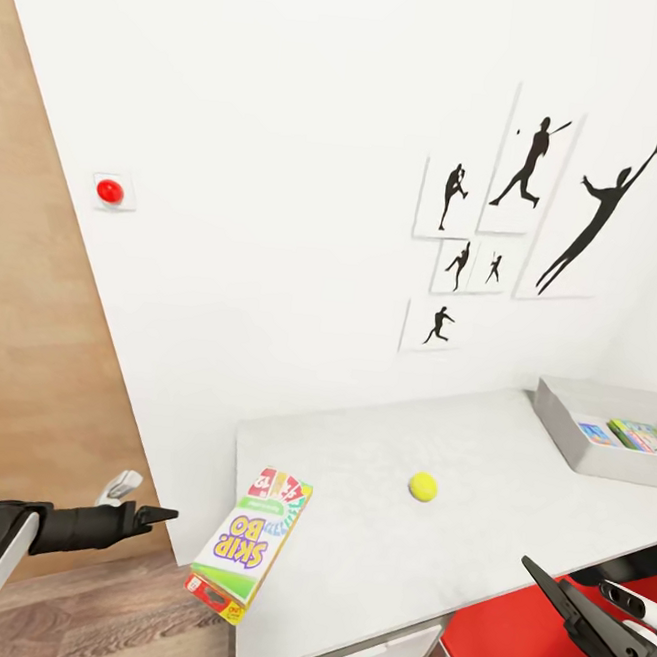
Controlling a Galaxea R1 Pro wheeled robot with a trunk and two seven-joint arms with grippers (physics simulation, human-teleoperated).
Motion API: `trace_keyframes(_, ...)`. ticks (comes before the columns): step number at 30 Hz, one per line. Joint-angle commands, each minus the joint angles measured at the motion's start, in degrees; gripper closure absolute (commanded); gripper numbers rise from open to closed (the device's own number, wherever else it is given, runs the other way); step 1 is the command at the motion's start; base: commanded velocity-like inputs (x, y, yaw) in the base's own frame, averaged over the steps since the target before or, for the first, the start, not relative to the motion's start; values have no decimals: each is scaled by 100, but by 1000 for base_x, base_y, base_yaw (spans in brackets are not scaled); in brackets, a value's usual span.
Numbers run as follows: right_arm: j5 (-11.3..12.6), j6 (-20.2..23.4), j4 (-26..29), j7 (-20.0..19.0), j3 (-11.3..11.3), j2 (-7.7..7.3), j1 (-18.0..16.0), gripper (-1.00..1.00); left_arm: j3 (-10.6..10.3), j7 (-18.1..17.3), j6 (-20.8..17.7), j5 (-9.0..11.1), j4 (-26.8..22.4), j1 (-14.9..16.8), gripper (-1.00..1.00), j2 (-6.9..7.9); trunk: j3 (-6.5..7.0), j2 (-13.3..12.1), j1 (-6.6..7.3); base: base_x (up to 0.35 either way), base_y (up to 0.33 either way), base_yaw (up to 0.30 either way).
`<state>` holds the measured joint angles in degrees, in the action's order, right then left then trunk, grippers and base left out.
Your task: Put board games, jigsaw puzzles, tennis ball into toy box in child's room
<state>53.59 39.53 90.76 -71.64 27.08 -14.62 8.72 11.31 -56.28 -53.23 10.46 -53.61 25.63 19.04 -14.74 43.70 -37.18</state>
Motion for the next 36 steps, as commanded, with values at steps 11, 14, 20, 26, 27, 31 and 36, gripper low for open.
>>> trace_keyframes(11, 36, 46, 3, 2, -1, -3, 3, -100, -28, -53, -21, 0, 0, 4, -100, 32, -205, 449, -244, 0, 0, 0)
trace_keyframes(14, 34, 46, 3, 1, -1, -5, 1, -100, -29, -66, -20, 0, 2, 7, -100, 57, -259, 569, -309, 0, 0, 0)
trace_keyframes(20, 34, 46, 3, 1, -1, -6, 3, -100, -30, -76, -20, 0, 2, 11, -100, 87, -366, 810, -441, 0, 0, 0)
trace_keyframes(26, 34, 47, 3, 1, -1, -6, 2, -100, -32, -78, -20, 0, 4, 12, -100, 90, -474, 1050, -573, 0, 0, 0)
trace_keyframes(27, 35, 47, 3, 1, -1, -6, 3, -100, -32, -79, -20, 2, 3, 12, -100, 90, -492, 1090, -595, 0, 0, 0)
trace_keyframes(31, 34, 47, 3, 1, -1, -6, 0, -100, -32, -82, -20, 6, 5, 12, -100, 91, -564, 1251, -683, 0, 0, 0)
trace_keyframes(36, 34, 48, 3, 1, -1, -6, 3, -100, -38, -86, 12, 8, 7, 12, -100, 91, -654, 1451, -793, 0, 0, 0)
